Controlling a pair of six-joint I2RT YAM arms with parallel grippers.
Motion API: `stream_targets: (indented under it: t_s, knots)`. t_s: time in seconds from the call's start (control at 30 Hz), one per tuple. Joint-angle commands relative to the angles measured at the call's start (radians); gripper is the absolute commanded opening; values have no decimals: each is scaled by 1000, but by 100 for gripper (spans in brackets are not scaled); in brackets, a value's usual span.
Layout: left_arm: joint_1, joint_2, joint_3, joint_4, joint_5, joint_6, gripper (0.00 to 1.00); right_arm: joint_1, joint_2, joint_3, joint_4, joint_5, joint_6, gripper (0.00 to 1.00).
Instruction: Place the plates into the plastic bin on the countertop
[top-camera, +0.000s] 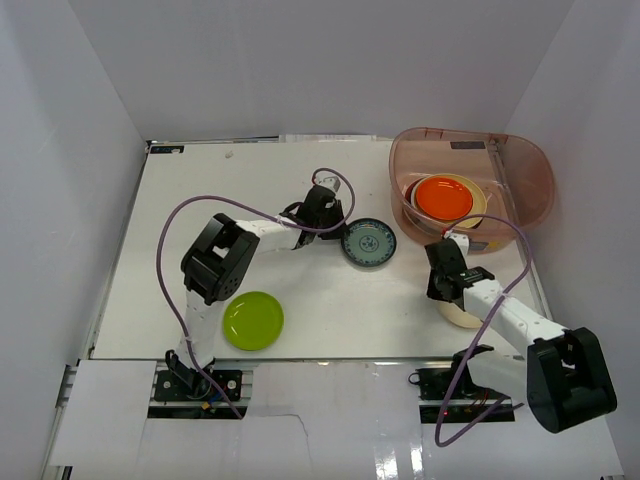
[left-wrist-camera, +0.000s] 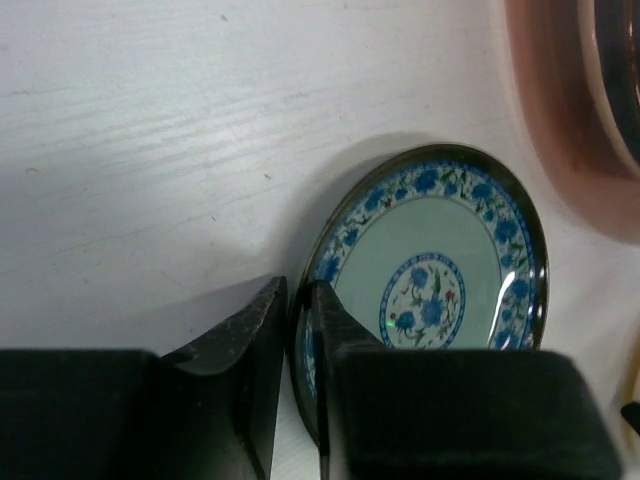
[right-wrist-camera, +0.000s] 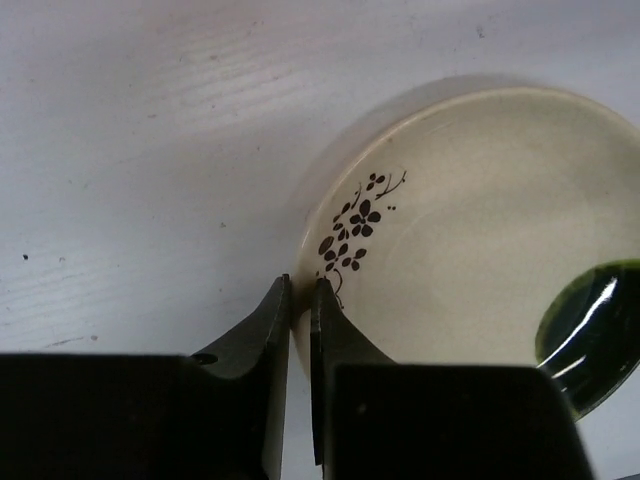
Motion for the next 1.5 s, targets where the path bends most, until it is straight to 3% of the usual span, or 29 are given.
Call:
stream_targets:
  t_s: [0.0, 0.1, 0.13, 0.17, 0.27, 0.37, 0.57, 0.7, 0.73, 0.8, 0.93, 1.23, 1.33, 1.37, 1.43, 1.47]
  knots:
    - [0, 1, 11, -41, -22, 18, 24, 67, 6, -7, -20, -8, 29, 8]
    - [2, -34, -5, -67, -63, 25, 3, 229, -40, 19, -72, -14, 95, 8]
    - [3, -51, -36, -67, -100, 28, 0, 281, -55, 34, -91, -6, 121, 8]
    - [5, -69, -51, -69, -109, 28, 0, 386, -81, 56, -111, 9, 170, 8]
    - [12, -150, -136, -61, -145, 26, 0, 551, -98, 186, -181, 55, 202, 8]
    - [15, -225, -211, -57, -165, 16, 0, 623, -77, 379, -249, 99, 167, 8]
    - [17, -328, -320, -40, -159, -12, 0, 639, 15, 779, -264, 268, -57, 8]
    - [17, -397, -383, -11, -123, -35, 0, 589, 173, 1040, -260, 369, -274, 8]
    - [17, -410, -392, -6, -117, -38, 0, 566, 195, 1041, -255, 385, -275, 8]
    - [17, -446, -409, 0, -99, -49, 0, 445, 233, 1083, -199, 355, -376, 8]
    - [17, -522, -450, 23, -65, -73, 0, 190, 310, 1012, -50, 236, -492, 8]
    - [17, -678, -394, -12, 22, -86, 0, -25, 510, 907, 70, 34, -483, 8]
    - [17, -703, -357, -47, 21, -78, 0, -42, 537, 912, 79, -3, -448, 19]
    - [17, -713, -329, -55, 18, -77, 0, -44, 535, 913, 81, -9, -444, 40]
    - [17, -713, -299, -67, 22, -74, 0, -60, 523, 939, 72, -43, -395, 62]
    - [15, -710, -280, -70, 24, -74, 0, -65, 511, 948, 57, -51, -382, 79]
